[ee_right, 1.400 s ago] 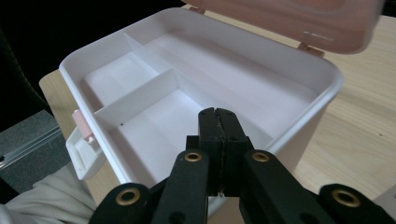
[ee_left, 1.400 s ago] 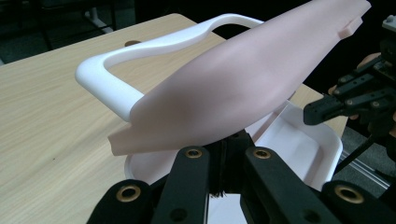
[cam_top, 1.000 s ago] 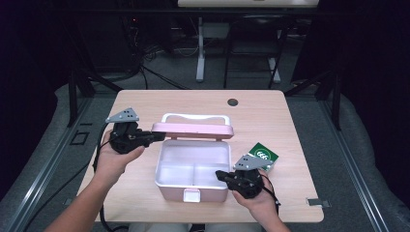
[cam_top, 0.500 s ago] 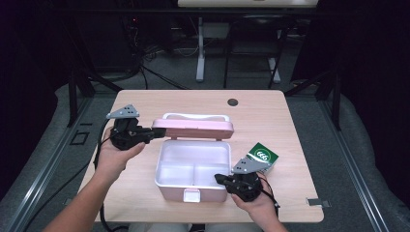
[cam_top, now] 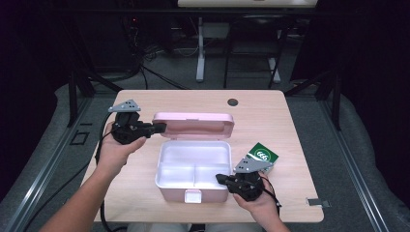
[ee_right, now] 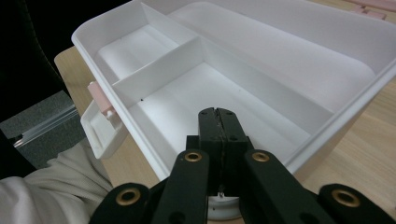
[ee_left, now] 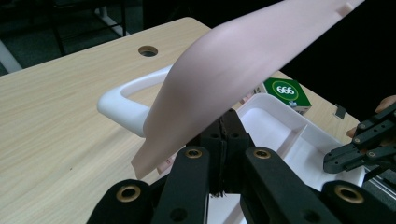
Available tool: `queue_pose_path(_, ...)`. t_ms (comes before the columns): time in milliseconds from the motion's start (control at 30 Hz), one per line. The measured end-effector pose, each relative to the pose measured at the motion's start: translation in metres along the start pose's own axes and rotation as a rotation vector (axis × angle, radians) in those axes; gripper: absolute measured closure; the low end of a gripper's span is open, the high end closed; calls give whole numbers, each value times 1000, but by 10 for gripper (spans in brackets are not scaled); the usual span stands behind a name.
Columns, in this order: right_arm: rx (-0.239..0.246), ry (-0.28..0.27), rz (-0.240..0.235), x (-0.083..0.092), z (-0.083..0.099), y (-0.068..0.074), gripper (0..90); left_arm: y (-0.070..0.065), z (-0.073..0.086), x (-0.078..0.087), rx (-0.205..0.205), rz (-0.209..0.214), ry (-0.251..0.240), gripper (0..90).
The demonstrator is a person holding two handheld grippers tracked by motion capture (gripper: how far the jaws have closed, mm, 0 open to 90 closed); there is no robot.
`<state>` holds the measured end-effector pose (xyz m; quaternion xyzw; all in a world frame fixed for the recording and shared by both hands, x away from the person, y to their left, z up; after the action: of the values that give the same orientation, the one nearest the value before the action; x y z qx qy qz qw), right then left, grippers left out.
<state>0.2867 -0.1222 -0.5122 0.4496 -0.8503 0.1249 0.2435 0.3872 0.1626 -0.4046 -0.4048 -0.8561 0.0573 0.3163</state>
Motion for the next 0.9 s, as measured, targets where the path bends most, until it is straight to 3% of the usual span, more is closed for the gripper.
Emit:
queue_pose_path(400, -9, 0, 5, 0, 0, 0, 900, 9, -8, -9, 15, -18, -5, 900)
queue_pose_path(900, -1, 24, 7, 0, -1, 1, 900, 18, -15, -12, 29, -68, 5, 899)
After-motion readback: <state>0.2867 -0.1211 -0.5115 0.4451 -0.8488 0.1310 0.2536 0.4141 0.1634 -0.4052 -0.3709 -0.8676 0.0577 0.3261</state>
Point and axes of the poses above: each handheld gripper's, and its own axes: x roughly backward along the jaws, z roughly out of its underside, y roughly to its left, the point moved 4 cm from there along -x, roughly forward along the jaws, and after that the axes turned 11 degrees about x, right-handed, at the moved point
